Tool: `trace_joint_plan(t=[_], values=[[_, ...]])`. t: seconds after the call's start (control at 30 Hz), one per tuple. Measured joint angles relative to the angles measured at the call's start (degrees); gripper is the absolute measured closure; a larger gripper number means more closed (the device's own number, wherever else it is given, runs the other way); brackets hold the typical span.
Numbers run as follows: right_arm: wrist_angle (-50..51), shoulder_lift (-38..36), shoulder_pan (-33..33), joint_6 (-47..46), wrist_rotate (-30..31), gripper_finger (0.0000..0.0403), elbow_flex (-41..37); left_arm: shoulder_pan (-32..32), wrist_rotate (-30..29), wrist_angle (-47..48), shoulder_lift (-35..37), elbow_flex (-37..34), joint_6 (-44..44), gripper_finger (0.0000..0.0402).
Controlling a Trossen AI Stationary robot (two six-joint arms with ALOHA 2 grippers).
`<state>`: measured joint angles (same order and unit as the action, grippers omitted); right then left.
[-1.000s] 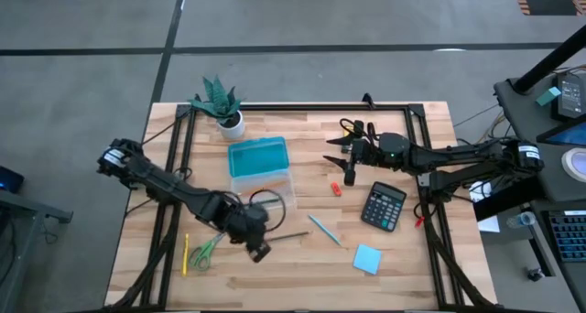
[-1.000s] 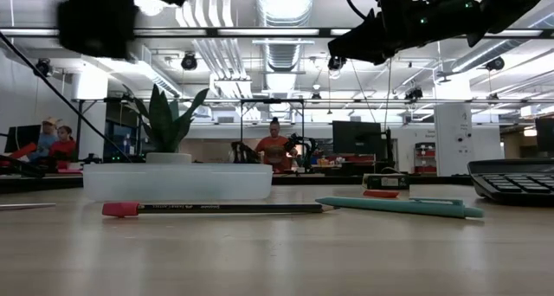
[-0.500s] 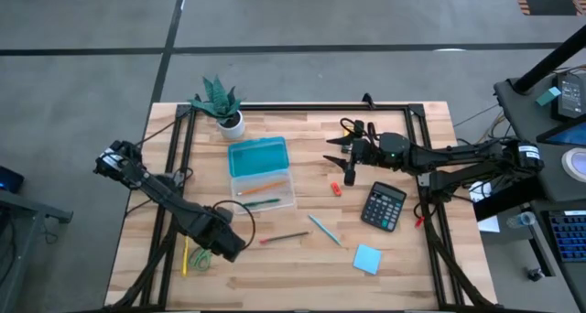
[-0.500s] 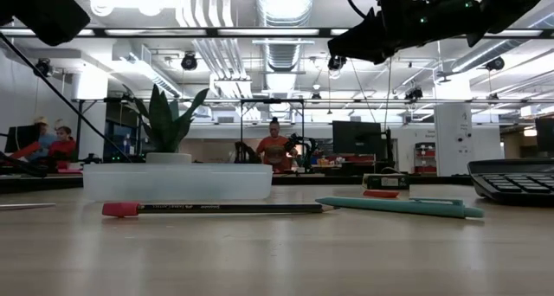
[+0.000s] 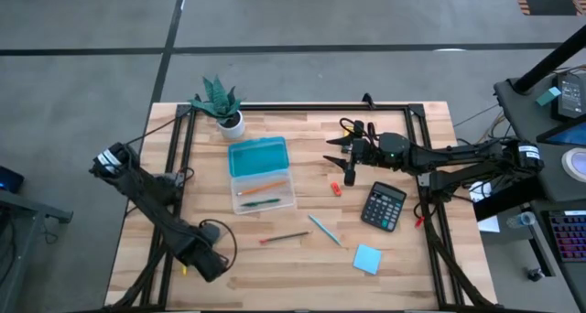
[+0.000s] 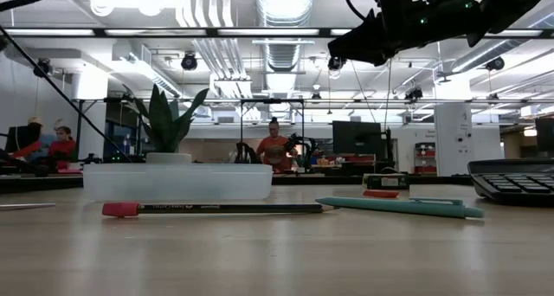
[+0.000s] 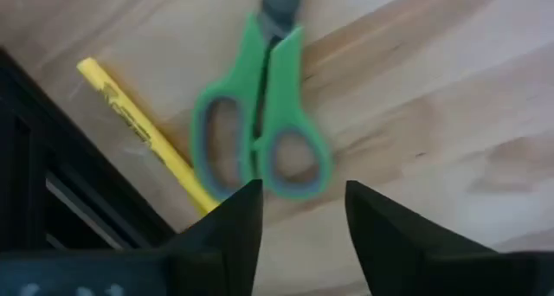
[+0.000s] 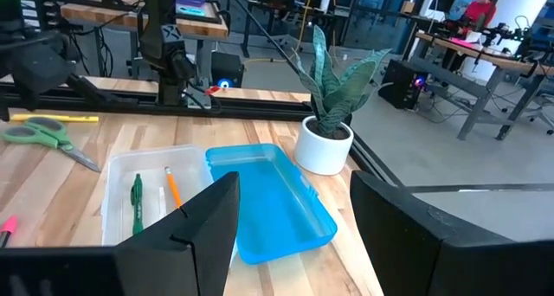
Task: Pack school essentials
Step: Put the green scissors into the blue supply box
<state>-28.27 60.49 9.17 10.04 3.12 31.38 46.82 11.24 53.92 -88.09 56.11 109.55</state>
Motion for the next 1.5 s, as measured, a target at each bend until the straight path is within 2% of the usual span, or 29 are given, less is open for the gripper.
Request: trace_joint_plan(t=[0.3,0.67,1.5], values=[[0.2,0.0,0.0,0.0,0.0,0.0193,0.0,2.1,-0.1,-2.7,-0.2,-5.9,1.1,0.0242],[0.5,0.0,0.0,0.0,0.0,0.0193,0.0,3.2,-0.2,-13.9,-0.3,-10.8,2.4,0.0242],[0.9,0.0,0.0,-0.4,0.0,0.0193,0.0,3.9,-0.9,-14.5,-1.1,-11.3,2.3,0.0242]])
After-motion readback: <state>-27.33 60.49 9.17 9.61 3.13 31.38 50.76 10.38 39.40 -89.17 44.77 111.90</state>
